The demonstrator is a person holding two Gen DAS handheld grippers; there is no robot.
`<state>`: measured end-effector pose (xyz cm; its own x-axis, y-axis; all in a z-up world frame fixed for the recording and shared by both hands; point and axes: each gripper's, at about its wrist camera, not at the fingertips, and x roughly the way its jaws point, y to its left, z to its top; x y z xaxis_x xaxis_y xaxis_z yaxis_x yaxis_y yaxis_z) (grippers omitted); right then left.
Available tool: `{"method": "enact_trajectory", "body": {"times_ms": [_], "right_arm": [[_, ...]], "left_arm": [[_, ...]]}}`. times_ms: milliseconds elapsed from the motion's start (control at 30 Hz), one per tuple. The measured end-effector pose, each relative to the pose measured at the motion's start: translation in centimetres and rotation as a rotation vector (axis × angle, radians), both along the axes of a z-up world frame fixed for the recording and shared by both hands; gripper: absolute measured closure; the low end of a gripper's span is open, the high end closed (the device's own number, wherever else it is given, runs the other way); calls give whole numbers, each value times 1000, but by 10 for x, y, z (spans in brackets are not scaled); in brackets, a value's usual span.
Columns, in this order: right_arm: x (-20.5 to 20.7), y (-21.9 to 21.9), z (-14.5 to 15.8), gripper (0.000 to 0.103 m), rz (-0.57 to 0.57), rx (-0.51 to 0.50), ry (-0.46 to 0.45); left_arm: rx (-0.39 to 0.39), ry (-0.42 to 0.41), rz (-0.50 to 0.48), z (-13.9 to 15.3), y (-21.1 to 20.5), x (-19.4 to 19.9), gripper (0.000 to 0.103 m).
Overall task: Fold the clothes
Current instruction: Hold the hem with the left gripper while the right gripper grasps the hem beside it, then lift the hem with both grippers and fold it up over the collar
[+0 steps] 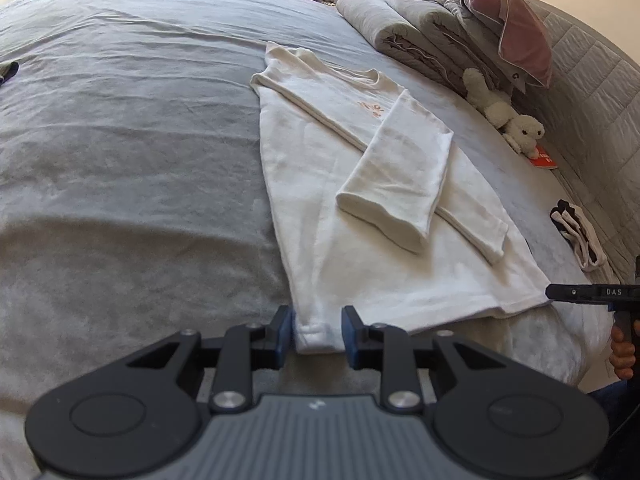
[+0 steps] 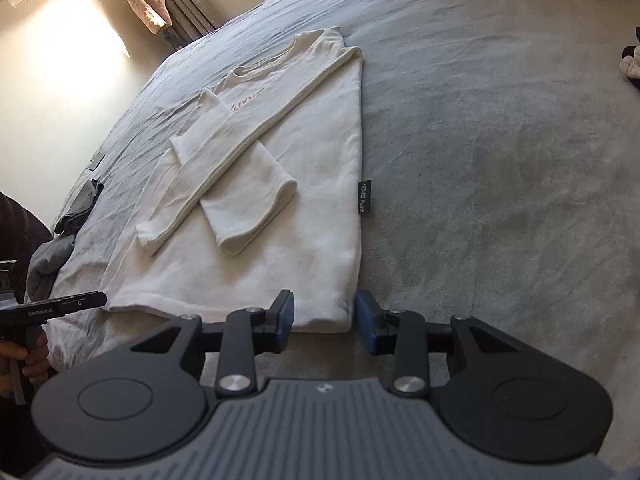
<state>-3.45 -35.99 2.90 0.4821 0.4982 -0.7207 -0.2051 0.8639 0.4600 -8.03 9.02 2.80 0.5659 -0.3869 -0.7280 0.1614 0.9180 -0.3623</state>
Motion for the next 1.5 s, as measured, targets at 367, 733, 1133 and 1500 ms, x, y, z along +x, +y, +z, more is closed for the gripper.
{"method": "enact_trajectory", "body": {"times_ms": [367,733,1133,1500], "right_arm": [[0,3,-2,78,5,-54,-16],[0,4,12,92,-34,-51,-92],[-1,5,21,92,-37,-36,-142],[4,2,34,93,-113,-9,-238]], "left_arm": [[23,8,17,-7,-1,2,88],[-26,13,57,0,6,2,89],[-60,2,82,6,11,2,89],[-121,-22,143,14,15,6,90]]}}
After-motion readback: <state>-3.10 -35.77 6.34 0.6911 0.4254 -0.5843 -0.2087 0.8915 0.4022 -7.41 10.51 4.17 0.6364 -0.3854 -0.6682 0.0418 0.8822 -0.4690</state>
